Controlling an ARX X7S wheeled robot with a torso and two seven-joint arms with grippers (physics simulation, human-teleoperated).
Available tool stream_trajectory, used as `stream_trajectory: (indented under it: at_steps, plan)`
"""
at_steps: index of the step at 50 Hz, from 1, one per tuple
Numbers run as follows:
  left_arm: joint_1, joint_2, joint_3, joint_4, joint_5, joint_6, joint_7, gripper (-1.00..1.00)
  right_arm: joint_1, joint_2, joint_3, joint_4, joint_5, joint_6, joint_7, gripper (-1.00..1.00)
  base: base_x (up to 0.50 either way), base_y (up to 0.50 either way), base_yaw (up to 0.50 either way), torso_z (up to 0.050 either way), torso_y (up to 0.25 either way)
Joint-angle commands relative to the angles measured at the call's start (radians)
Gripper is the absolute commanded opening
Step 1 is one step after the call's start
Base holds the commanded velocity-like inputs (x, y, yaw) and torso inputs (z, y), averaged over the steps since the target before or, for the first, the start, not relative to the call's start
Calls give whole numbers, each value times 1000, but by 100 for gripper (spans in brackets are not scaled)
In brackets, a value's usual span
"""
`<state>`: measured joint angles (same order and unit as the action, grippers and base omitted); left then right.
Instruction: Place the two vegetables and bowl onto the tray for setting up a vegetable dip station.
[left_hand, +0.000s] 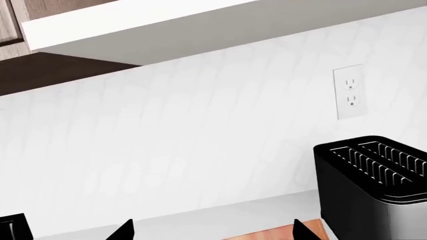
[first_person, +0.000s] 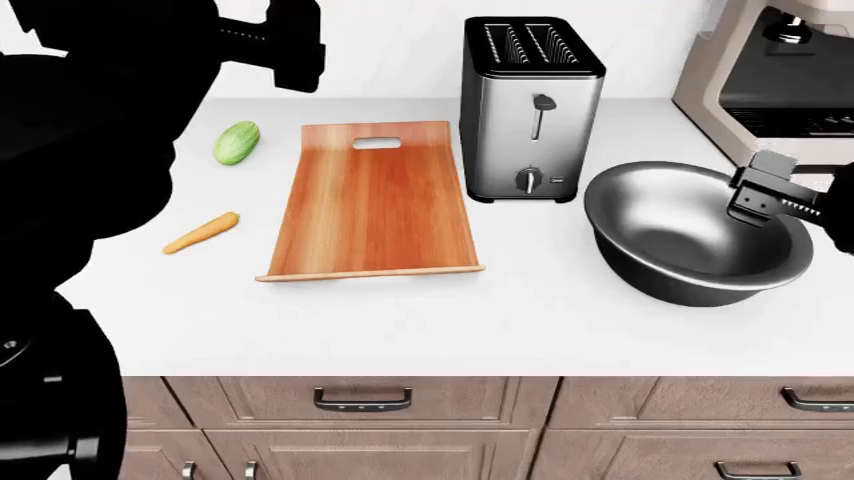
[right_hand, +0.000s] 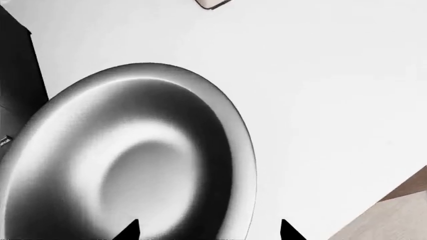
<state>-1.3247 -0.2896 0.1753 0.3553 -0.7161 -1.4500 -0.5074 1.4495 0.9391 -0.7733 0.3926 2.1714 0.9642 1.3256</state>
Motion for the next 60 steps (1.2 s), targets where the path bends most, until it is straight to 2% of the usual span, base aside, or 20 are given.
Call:
stream_trajectory:
  at_steps: [1,14,18,39,48,58,59,60]
  plan:
    - [-1,-1,4,-3,-10,3,-10,100,-38,10,0,-16,14,-19,-4,100,0,0,0,0,0]
    - [-4,-2,10,-9,-20,10,-18,100,-110,4,11,-6,-27,-76,-108,100,0,0,0,0,0]
    - [-3,-6,4,-6,-25,9,-22,100,-190,19,57,-42,-21,-169,-176,100,0,0,0,0,0]
    - [-6,-18,5,-12,-42,9,-38,100,-345,98,91,-141,33,-289,-132,100,0,0,0,0,0]
    - [-10,-21,15,-21,-45,22,-38,100,-352,41,100,-100,3,-345,-186,100,0,0,0,0,0]
    - [0,-27,11,-19,-51,29,-44,100,-305,-37,58,-1,-35,-287,-259,100,0,0,0,0,0]
    - [3,-28,10,-19,-51,32,-44,100,-300,-37,47,5,-50,-280,-247,-100,0,0,0,0,0]
    - [3,-30,9,-20,-52,32,-44,100,-304,-35,47,8,-49,-286,-241,-100,0,0,0,0,0]
